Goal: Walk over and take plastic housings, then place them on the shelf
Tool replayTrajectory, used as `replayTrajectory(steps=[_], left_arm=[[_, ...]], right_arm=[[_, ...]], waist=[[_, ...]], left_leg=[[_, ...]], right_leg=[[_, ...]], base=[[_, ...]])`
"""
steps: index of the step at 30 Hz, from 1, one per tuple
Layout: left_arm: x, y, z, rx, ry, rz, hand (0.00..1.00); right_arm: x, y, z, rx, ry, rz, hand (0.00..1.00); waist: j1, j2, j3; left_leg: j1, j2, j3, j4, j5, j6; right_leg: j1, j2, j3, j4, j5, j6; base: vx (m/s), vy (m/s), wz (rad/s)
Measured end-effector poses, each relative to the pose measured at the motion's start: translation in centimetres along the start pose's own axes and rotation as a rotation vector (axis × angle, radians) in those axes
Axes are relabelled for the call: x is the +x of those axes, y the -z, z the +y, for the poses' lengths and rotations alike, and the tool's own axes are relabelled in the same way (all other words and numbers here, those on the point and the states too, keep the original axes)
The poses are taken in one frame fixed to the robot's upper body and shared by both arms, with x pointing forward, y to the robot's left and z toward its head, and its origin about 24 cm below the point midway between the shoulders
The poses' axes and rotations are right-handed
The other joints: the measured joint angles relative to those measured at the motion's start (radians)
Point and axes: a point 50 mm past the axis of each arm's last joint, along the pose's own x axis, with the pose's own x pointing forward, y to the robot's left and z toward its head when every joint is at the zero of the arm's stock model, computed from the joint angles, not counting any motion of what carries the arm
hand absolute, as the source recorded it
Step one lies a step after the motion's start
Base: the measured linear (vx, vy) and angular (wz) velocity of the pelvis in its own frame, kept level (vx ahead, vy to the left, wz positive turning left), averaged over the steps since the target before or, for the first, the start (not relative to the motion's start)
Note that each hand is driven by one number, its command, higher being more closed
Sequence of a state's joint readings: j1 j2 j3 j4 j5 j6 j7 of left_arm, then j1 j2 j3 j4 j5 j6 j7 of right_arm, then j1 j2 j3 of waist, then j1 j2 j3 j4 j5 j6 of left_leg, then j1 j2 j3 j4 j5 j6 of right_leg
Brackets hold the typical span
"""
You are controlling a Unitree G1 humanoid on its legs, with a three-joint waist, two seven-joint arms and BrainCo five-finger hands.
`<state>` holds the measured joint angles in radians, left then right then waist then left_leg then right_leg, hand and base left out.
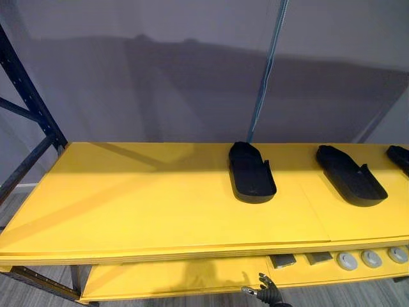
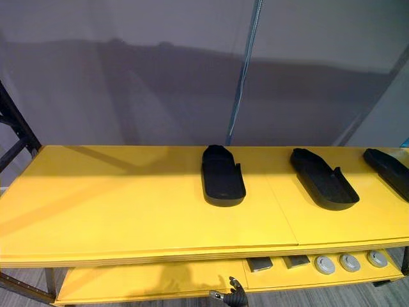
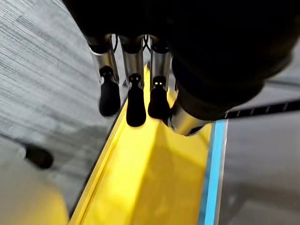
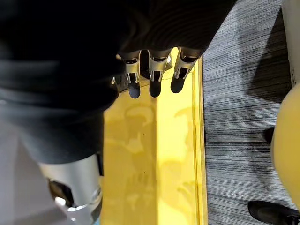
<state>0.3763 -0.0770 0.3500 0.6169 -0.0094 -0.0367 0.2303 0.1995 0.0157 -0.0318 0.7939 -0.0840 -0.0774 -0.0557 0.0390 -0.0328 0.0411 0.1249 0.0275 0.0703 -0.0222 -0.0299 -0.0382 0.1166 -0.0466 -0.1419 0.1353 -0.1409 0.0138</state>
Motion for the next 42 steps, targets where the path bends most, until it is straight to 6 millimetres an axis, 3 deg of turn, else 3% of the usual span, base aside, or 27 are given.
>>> replayTrajectory(steps=[4, 9, 18, 23, 26, 28, 30, 31, 33, 34, 35, 36, 38, 42], left_arm=[[0.4, -1.3, -2.0, 0.067, 0.076, -0.046, 0.0], [0.4, -1.8, -4.3, 0.161, 0.184, -0.079, 0.0], [0.9, -2.5, -5.1, 0.263, 0.23, -0.103, 0.0], [1.4, -3.9, -5.7, 0.265, 0.238, -0.14, 0.0], [1.9, -6.1, -6.4, 0.279, 0.245, -0.203, 0.0], [2.0, -7.3, -7.0, 0.296, 0.253, -0.245, 0.0], [2.0, -8.7, -7.5, 0.304, 0.261, -0.293, 0.0], [2.1, -9.0, -7.6, 0.326, 0.263, -0.305, 0.0], [2.1, -9.0, -7.4, 0.333, 0.26, -0.306, 0.0], [2.2, -9.1, -7.2, 0.336, 0.253, -0.308, 0.0], [2.2, -9.1, -7.1, 0.34, 0.25, -0.308, 0.0], [2.2, -8.6, -6.9, 0.35, 0.245, -0.298, 0.0], [2.0, -8.5, -7.2, 0.348, 0.255, -0.296, 0.0], [1.4, -8.0, -8.6, 0.328, 0.294, -0.284, 0.0]], right_arm=[[0.0, 0.1, -0.8, 0.013, 0.031, 0.003, 0.0], [0.2, 0.0, -1.2, 0.044, 0.06, 0.006, 0.0], [1.0, -0.9, -1.4, 0.042, 0.073, 0.006, 0.0], [1.6, -2.6, -1.3, 0.031, 0.071, -0.035, 0.0], [2.1, -5.1, -0.8, 0.01, 0.056, -0.119, 0.0], [2.0, -5.5, -0.6, -0.001, 0.052, -0.14, 0.0], [2.0, -6.2, -0.4, -0.011, 0.045, -0.164, 0.0], [2.0, -5.9, -0.4, -0.012, 0.044, -0.156, 0.0], [1.9, -5.5, -0.4, -0.014, 0.044, -0.145, 0.0], [2.0, -5.8, -0.3, -0.023, 0.039, -0.152, 0.0], [2.1, -6.1, -0.3, -0.038, 0.035, -0.158, 0.0], [2.3, -7.1, -0.3, -0.087, 0.025, -0.188, 0.0], [2.7, -8.9, -0.4, -0.152, 0.021, -0.239, 0.0], [2.7, -9.7, 0.3, -0.207, 0.007, -0.269, 0.0]], waist=[[-0.003, 0.021, -0.001], [-0.022, 0.024, -0.001], [-0.025, 0.022, 0.027], [-0.023, 0.018, 0.082], [-0.024, 0.011, 0.126], [-0.026, 0.009, 0.126], [-0.025, 0.005, 0.135], [-0.026, 0.002, 0.136], [-0.026, -0.01, 0.129], [-0.018, -0.025, 0.13], [-0.011, -0.029, 0.129], [0.007, -0.026, 0.114], [0.009, -0.015, 0.104], [0.007, -0.014, 0.084]], left_leg=[[0.0, 0.0, 0.018, -0.012, 0.002, 0.0], [0.003, 0.003, 0.039, -0.031, 0.007, 0.002], [0.018, 0.005, 0.138, -0.039, -0.006, -0.002], [-0.023, 0.01, 0.234, 0.028, -0.047, 0.019], [-0.085, 0.012, 0.302, 0.067, -0.059, 0.037], [-0.139, 0.018, 0.325, 0.103, -0.062, 0.047], [-0.169, 0.021, 0.339, 0.105, -0.053, 0.067], [-0.168, 0.018, 0.336, 0.116, -0.052, 0.072], [-0.174, 0.011, 0.338, 0.154, -0.059, 0.081], [-0.177, 0.001, 0.348, 0.177, -0.059, 0.08], [-0.183, 0.003, 0.364, 0.189, -0.059, 0.08], [-0.213, 0.021, 0.405, 0.209, -0.058, 0.079], [-0.236, 0.052, 0.454, 0.212, -0.057, 0.077], [-0.218, 0.111, 0.572, 0.2, -0.031, 0.057]], right_leg=[[-0.021, 0.0, 0.022, 0.014, -0.008, 0.002], [-0.04, 0.006, 0.046, 0.014, -0.013, 0.002], [-0.085, 0.021, 0.149, 0.015, -0.006, 0.006], [-0.14, 0.031, 0.247, 0.03, 0.025, 0.017], [-0.213, 0.035, 0.314, 0.025, 0.075, 0.037], [-0.25, 0.033, 0.319, 0.001, 0.125, 0.051], [-0.307, 0.016, 0.235, 0.146, 0.048, 0.044], [-0.331, -0.013, 0.16, 0.349, -0.033, 0.056], [-0.3, -0.065, 0.094, 0.511, -0.082, 0.092], [-0.263, -0.105, 0.049, 0.463, -0.102, 0.117], [-0.252, -0.106, 0.025, 0.417, -0.108, 0.122], [-0.241, -0.081, 0.0, 0.297, -0.098, 0.107], [-0.204, -0.043, 0.011, 0.129, -0.052, 0.033], [-0.188, 0.004, 0.1, -0.058, 0.086, 0.005]], base=[[0.0, 0.004, -0.12], [0.02, 0.0, -0.13], [0.01, 0.014, -0.35], [-0.07, 0.046, -0.59], [-0.13, 0.089, -0.61], [-0.17, 0.09, -0.38], [-0.11, 0.034, -0.06], [-0.03, -0.011, 0.14], [-0.01, -0.054, 0.1], [-0.01, -0.104, -0.16], [-0.09, -0.138, -0.82], [-0.13, -0.151, -1.31], [-0.15, -0.123, -1.25], [-0.16, -0.003, -1.04]])
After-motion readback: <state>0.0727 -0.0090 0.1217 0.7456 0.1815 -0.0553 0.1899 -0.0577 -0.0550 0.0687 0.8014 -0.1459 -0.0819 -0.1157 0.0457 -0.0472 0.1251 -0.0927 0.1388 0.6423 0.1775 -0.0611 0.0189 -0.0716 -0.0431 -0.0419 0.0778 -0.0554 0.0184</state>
